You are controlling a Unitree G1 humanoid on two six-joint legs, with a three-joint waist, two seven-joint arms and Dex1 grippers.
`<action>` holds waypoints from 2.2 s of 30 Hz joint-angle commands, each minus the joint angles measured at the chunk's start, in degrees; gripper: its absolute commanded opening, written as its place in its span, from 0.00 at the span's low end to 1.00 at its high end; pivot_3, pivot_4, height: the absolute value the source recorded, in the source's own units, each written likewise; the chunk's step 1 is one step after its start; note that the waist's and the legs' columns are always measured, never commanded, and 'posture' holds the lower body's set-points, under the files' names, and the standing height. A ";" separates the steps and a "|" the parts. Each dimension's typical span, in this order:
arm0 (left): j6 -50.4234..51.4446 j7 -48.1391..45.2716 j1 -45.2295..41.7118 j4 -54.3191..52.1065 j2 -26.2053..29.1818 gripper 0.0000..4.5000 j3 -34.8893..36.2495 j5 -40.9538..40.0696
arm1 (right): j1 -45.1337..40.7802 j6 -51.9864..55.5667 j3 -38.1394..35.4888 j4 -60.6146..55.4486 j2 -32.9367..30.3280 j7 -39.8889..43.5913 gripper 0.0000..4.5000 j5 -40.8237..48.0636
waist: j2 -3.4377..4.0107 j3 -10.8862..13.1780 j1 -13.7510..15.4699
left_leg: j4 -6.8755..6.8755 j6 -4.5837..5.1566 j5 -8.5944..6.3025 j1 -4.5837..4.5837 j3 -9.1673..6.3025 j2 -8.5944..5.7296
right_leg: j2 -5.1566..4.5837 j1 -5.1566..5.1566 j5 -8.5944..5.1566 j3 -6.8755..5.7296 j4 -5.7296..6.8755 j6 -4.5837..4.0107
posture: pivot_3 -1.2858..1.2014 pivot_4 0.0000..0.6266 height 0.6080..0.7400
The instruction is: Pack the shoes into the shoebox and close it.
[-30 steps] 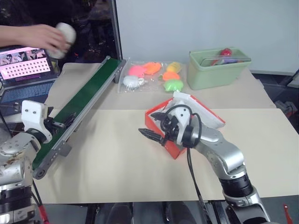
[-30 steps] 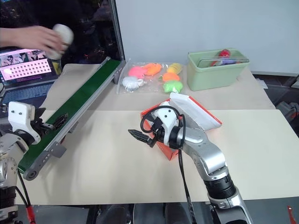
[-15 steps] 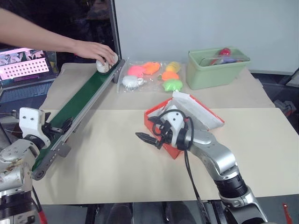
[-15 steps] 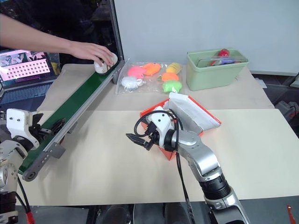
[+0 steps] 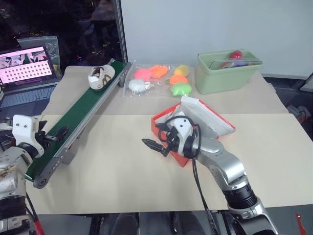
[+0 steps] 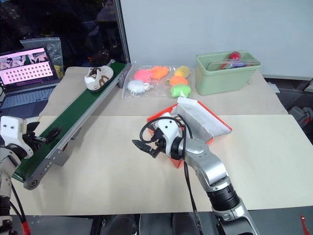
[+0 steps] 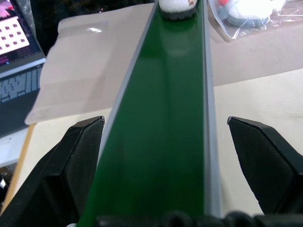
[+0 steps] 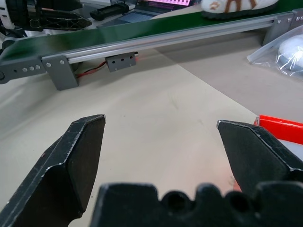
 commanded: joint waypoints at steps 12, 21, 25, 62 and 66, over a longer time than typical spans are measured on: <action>-11.79 -6.44 -3.57 10.48 4.00 1.00 -2.17 3.72 | -0.73 0.09 -0.63 -0.91 1.51 -1.90 1.00 -0.06 | -0.01 -0.01 -0.07 | 0.00 0.00 0.00 0.00 0.00 0.01 | 0.02 -0.01 0.00 -0.01 0.03 0.00 | 0.52 0.24 0.92; -14.90 -7.54 -6.03 17.60 5.29 1.00 -2.36 4.03 | -0.98 0.13 -1.11 -0.66 1.63 -2.50 1.00 0.19 | -0.02 -0.01 -0.03 | 0.00 0.00 0.00 0.00 0.01 0.00 | 0.01 -0.01 0.00 -0.01 0.02 0.00 | 0.52 0.24 0.92; -15.12 -7.59 -5.54 18.12 4.41 1.00 -2.89 4.08 | -1.03 0.24 -1.33 -0.80 1.61 -2.63 1.00 0.38 | -0.05 -0.02 -0.05 | 0.00 0.00 0.00 0.00 0.00 0.01 | 0.01 -0.01 0.00 -0.01 0.03 0.00 | 0.52 0.24 0.92; 5.25 5.20 -2.52 -38.96 -19.84 0.62 -27.07 0.61 | -11.61 37.27 -40.64 12.32 24.24 -30.89 1.00 40.80 | -0.17 -0.08 0.95 | 0.04 0.01 0.00 -0.22 -0.06 -0.01 | -0.09 -0.02 0.14 -0.06 0.08 -0.01 | 0.52 0.24 0.92; 8.15 5.26 -3.61 -40.81 -21.29 0.62 -28.87 -0.35 | -12.49 38.85 -40.19 12.56 23.92 -33.70 1.00 44.21 | -0.16 -0.07 -0.16 | 0.05 0.02 0.01 -0.24 -0.05 -0.05 | -0.06 -0.03 0.13 -0.05 0.04 0.00 | 0.52 0.24 0.92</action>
